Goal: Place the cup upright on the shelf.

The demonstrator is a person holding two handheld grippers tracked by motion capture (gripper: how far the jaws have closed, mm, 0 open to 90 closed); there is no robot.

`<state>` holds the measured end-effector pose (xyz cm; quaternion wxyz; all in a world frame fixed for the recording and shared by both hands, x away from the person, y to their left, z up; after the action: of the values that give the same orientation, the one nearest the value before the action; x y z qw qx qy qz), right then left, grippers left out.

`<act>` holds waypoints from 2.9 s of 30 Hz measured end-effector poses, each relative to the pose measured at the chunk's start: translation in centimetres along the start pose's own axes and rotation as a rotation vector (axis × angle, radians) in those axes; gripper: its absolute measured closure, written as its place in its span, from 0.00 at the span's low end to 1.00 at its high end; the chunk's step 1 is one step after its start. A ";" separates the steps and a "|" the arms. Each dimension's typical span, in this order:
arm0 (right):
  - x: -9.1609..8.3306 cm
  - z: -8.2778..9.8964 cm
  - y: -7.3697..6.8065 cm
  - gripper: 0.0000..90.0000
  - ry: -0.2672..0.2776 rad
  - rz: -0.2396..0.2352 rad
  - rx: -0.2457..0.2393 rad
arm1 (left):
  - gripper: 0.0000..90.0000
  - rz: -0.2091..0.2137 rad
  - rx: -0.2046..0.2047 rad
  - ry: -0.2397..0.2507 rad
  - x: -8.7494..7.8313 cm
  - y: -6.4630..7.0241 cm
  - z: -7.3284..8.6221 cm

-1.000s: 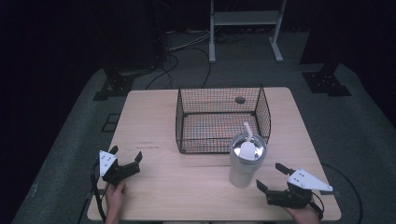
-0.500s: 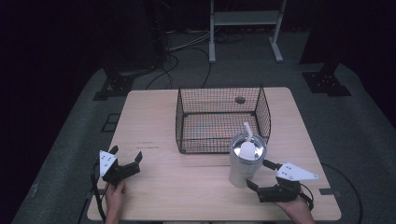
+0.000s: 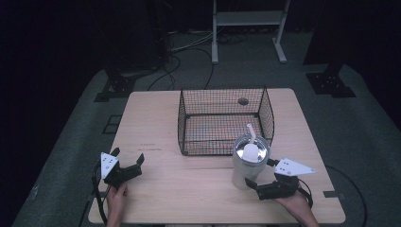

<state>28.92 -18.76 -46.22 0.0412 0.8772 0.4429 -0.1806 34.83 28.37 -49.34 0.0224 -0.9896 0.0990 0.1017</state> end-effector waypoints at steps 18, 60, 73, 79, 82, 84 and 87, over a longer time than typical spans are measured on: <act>2.3 -1.0 0.4 0.03 0.039 -0.041 -0.027 | 0.00 0.001 0.001 0.000 0.0 0.0 0.0; 2.5 -1.4 0.2 0.08 0.119 -0.118 -0.053 | 0.00 0.003 0.000 0.003 0.0 0.0 0.0; 2.1 -4.1 -0.2 0.08 0.172 -0.180 -0.063 | 0.00 0.003 -0.001 0.003 0.0 0.0 0.0; 1.9 -5.7 0.0 0.08 0.184 -0.189 -0.072 | 0.00 0.003 -0.003 0.003 0.0 0.0 0.0; 1.8 -7.2 0.2 0.08 0.197 -0.198 -0.079 | 0.00 0.003 -0.002 0.003 0.0 0.0 0.0; 1.8 -7.4 0.3 0.08 0.200 -0.198 -0.083 | 0.00 0.003 -0.005 0.004 0.0 0.0 0.0; 1.7 -8.8 0.5 0.08 0.205 -0.204 -0.078 | 0.00 0.004 -0.006 0.002 0.0 0.0 0.0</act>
<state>32.70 -15.78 -38.66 0.0113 0.8393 0.5383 -0.0759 34.85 28.37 -49.32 0.0192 -0.9896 0.1008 0.1013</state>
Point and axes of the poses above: each handheld gripper's, and its own axes: x roughly forward along the jaws, z roughly out of its underside, y roughly to its right, the point moved 5 cm from there along x, roughly forward along the jaws, and after that the axes turned 5 degrees about -z, right-handed, at the moved point
